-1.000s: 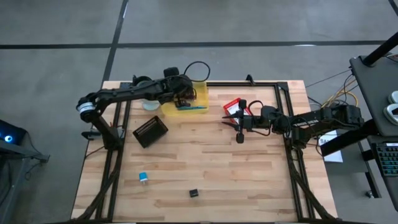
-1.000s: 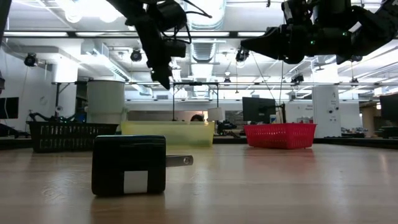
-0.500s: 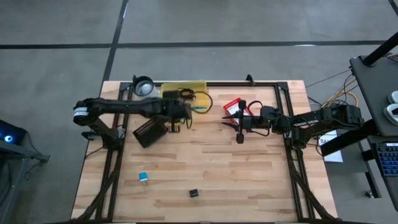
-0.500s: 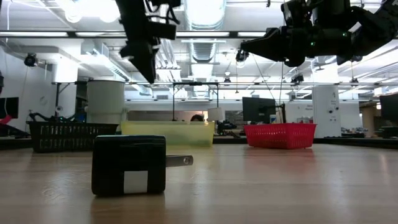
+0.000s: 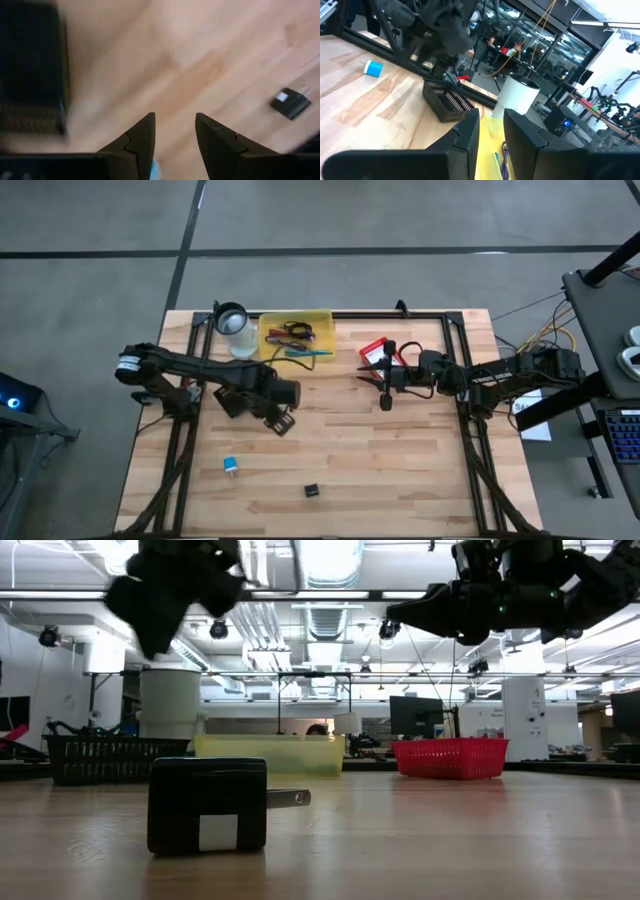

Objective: Pick and place items into bin
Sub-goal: Put the blue charger adapter into the black bin

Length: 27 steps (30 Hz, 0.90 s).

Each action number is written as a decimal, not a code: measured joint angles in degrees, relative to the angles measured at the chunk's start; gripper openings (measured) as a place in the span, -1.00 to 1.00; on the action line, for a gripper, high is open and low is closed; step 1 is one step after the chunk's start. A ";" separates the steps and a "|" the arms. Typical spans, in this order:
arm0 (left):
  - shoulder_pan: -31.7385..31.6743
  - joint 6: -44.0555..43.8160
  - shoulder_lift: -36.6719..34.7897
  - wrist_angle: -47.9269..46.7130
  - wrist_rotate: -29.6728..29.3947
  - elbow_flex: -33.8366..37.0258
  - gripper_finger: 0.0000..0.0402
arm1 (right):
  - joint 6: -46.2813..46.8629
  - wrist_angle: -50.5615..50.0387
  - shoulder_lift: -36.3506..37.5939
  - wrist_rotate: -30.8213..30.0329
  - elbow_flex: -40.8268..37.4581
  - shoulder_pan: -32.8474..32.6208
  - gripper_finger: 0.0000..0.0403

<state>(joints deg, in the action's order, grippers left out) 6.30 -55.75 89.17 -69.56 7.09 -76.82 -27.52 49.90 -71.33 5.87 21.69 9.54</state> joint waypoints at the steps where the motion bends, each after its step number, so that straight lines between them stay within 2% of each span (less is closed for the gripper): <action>1: 0.41 -4.03 0.00 -1.25 2.26 0.18 -0.39 | 0.05 0.03 0.00 0.02 0.13 0.00 -0.62; 3: 1.70 -10.67 0.00 -3.64 5.12 0.37 -0.39 | 0.19 0.07 0.00 0.08 0.30 0.00 -0.62; 7: 4.95 -22.21 0.00 -7.73 6.18 0.76 -0.39 | 0.27 0.03 0.00 0.10 0.33 0.00 -0.65; 19: 14.92 -41.62 -0.02 -8.49 7.55 3.52 -0.38 | 0.51 -0.13 0.00 0.09 0.37 0.00 -0.62; 22: 16.86 -44.42 -0.02 -6.66 7.67 4.50 -0.28 | 0.52 -0.28 0.00 0.09 0.37 0.00 -0.60; 27: 18.52 -50.20 -0.02 -2.59 7.89 5.94 0.03 | 0.54 -0.42 0.00 0.09 0.33 0.00 -0.63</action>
<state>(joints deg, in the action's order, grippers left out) 24.82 -105.95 89.14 -72.15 14.98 -70.88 -26.98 49.48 -71.33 5.96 22.02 9.54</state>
